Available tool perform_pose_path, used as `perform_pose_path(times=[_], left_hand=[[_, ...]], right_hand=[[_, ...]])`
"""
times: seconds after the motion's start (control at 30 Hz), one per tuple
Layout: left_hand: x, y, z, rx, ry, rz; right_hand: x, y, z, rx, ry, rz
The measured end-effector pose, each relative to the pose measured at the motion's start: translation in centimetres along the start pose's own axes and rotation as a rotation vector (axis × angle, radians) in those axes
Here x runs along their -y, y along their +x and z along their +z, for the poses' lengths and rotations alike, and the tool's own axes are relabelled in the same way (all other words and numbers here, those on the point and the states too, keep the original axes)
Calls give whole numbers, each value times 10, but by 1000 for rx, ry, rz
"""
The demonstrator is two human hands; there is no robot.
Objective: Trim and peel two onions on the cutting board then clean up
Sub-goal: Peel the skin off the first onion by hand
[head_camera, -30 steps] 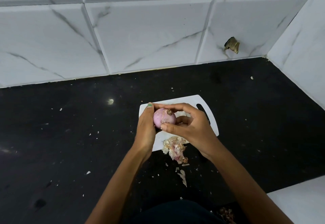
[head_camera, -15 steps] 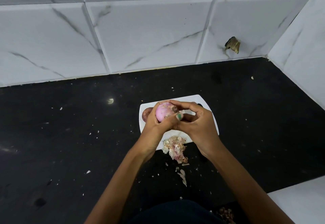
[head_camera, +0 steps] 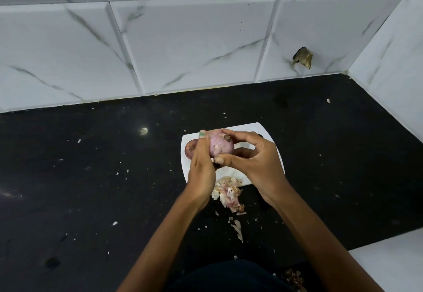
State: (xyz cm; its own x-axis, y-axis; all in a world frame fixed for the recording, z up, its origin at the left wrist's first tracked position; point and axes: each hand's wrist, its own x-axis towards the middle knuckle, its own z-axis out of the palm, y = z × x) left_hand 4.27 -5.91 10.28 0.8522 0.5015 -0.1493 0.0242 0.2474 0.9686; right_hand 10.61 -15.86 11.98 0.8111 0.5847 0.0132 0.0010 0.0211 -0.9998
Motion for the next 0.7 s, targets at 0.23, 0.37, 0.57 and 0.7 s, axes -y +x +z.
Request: perform_pose_path(times=[0.23, 0.37, 0.57, 0.7], left_hand=[[-9, 13, 0, -91, -153, 32], [-7, 10, 4, -54, -79, 76], [-6, 13, 4, -134, -138, 89], [-13, 19, 3, -148, -420, -143]], right_hand=[[0, -3, 3, 1, -19, -93], [2, -1, 2, -52, -27, -96], [-2, -4, 5, -24, -94, -112], [-3, -4, 6, 15, -124, -177]])
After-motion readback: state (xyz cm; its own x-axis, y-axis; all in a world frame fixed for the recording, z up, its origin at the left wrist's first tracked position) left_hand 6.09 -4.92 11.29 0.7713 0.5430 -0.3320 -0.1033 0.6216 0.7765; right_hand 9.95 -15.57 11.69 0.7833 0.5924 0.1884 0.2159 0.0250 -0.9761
